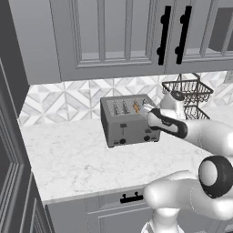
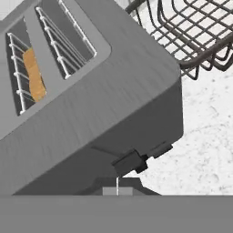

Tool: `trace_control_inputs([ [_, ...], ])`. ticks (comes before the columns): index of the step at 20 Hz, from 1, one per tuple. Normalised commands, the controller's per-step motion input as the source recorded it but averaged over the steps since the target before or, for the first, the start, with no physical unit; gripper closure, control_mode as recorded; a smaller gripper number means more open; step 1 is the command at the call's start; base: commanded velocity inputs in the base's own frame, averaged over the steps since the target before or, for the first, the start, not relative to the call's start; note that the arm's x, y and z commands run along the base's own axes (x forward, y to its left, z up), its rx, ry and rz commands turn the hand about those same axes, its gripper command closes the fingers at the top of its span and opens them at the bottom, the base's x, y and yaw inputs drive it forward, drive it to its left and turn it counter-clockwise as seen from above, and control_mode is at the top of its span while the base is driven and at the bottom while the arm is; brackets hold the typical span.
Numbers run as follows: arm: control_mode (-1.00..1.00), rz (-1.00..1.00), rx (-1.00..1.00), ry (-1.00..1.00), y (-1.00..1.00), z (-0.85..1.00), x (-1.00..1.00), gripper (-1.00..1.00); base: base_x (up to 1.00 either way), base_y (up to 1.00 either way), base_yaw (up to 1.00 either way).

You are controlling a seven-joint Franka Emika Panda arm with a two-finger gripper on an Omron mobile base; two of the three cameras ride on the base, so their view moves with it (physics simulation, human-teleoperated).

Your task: Start the toaster. Once the lever pops up, take the bread to the plate on the dining counter.

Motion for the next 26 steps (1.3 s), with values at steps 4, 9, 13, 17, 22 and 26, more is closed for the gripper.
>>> trace_control_inputs([
  [4, -1.0, 0.05, 0.05, 0.15, 0.0, 0.95, 0.0, 1.0, 0.0, 0.0, 0.0],
  [9, -1.0, 0.07, 0.0, 0.14, 0.01, 0.74, -0.01, 1.0, 0.0, 0.0, 0.0],
  [13, -1.0, 0.04, -0.03, -0.07, 0.0, 0.02, -0.24, 1.0, 0.0, 0.0, 0.0],
  [17, -1.0, 0.16, -0.17, -0.29, 0.25, 0.0, -0.16, 1.0, 0.0, 0.0, 0.0],
  [22, -1.0, 0.26, -0.23, -0.4, 0.45, 0.0, -0.1, 1.0, 0.0, 0.0, 0.0],
  [26, -1.0, 0.24, -0.08, -0.19, 0.13, 0.0, 0.0, 1.0, 0.0, 0.0, 0.0],
])
